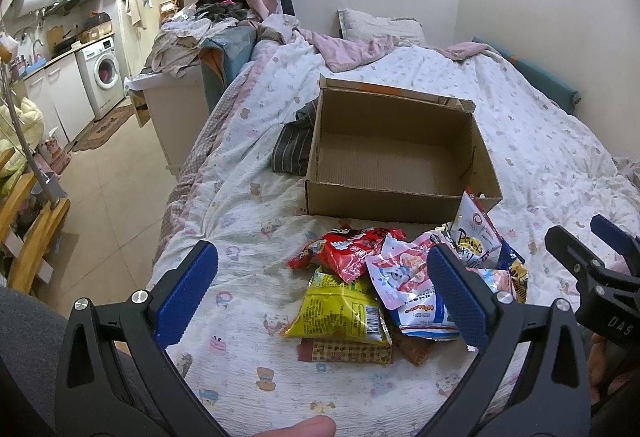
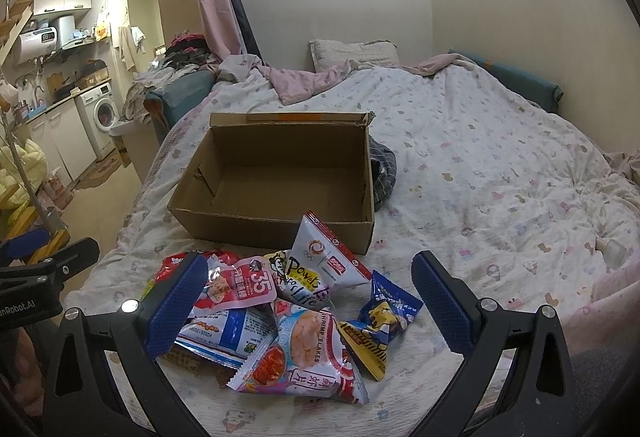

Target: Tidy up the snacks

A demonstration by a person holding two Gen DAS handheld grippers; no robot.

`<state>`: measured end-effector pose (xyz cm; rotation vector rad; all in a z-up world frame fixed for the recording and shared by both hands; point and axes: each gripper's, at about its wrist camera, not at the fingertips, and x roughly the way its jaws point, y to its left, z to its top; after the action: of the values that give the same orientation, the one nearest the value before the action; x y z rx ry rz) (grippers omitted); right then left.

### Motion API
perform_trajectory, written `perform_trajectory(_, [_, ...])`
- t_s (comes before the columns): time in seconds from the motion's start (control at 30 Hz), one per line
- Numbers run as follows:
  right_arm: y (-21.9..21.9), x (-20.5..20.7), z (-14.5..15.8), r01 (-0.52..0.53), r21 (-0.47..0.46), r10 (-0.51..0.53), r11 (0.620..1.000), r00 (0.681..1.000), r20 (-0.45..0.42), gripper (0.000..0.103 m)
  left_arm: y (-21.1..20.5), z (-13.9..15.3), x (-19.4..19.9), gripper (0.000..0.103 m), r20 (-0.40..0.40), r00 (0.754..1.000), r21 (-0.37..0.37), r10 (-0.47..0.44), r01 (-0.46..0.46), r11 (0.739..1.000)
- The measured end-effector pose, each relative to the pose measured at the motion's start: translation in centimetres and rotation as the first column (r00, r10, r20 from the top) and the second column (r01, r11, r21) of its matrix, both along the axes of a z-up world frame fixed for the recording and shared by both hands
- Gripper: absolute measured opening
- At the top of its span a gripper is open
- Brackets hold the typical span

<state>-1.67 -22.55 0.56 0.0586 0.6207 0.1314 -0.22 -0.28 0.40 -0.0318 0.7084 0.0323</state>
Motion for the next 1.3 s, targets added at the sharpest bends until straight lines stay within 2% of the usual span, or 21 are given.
perform_trajectory(1.3, [-0.29,0.06,-0.07,0.007,0.011,-0.007,1.000,1.000,-0.003,0.103,0.19,0.07,-0.22,0.103,-0.004,1.000,-0.006,0.000,0.000,1.000])
